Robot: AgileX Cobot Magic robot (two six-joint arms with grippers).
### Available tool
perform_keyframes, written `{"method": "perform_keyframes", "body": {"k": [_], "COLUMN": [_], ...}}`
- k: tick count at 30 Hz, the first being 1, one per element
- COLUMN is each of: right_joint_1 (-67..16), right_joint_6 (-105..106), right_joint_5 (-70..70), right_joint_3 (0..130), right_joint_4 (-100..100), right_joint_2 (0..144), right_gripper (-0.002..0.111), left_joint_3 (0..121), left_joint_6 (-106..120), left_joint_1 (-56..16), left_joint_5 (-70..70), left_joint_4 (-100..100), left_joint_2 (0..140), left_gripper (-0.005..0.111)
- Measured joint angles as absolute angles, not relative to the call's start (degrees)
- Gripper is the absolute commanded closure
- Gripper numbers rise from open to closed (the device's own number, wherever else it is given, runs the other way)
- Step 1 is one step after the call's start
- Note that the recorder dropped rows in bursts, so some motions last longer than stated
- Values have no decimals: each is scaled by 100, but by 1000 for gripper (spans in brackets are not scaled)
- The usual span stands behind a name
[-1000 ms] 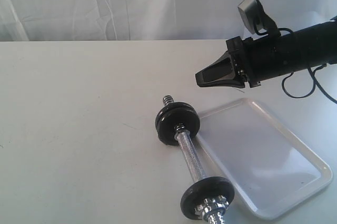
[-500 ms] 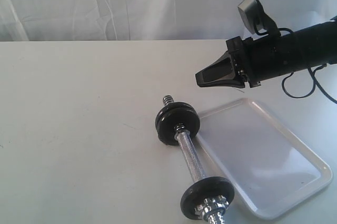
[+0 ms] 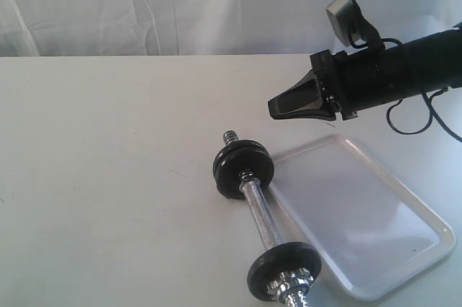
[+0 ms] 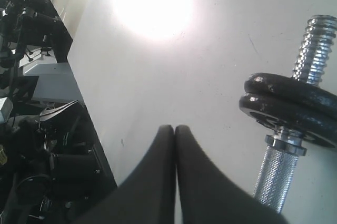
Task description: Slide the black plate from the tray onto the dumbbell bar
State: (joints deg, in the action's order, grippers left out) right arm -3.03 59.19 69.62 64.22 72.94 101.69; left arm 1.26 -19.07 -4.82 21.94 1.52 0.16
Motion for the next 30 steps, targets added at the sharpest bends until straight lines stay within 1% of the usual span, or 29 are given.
{"method": "perform_keyframes", "body": {"k": [9,18,24,30], "right_joint_1": [-303,-303,-303,-303], "right_joint_6": [5919,5919,5919,5919], "right_joint_5": [6962,6962,6962,6962], "right_joint_3": [6422,6422,6422,6422], "right_joint_4": [7294,7294,7294,7294], "right_joint_2": [10169,10169,10169,10169], "right_gripper": [108,108,108,108], "left_joint_3": [25,25,25,25], "left_joint_6": [-1907,-1907,-624,-484], "left_joint_1": [-482,-482,-482,-482], "left_joint_5": [1330,1278,1278,1278], "left_joint_4": [152,-68,-169,-169], "left_joint_2": [17,17,17,17], "left_gripper": [107,107,107,107]}}
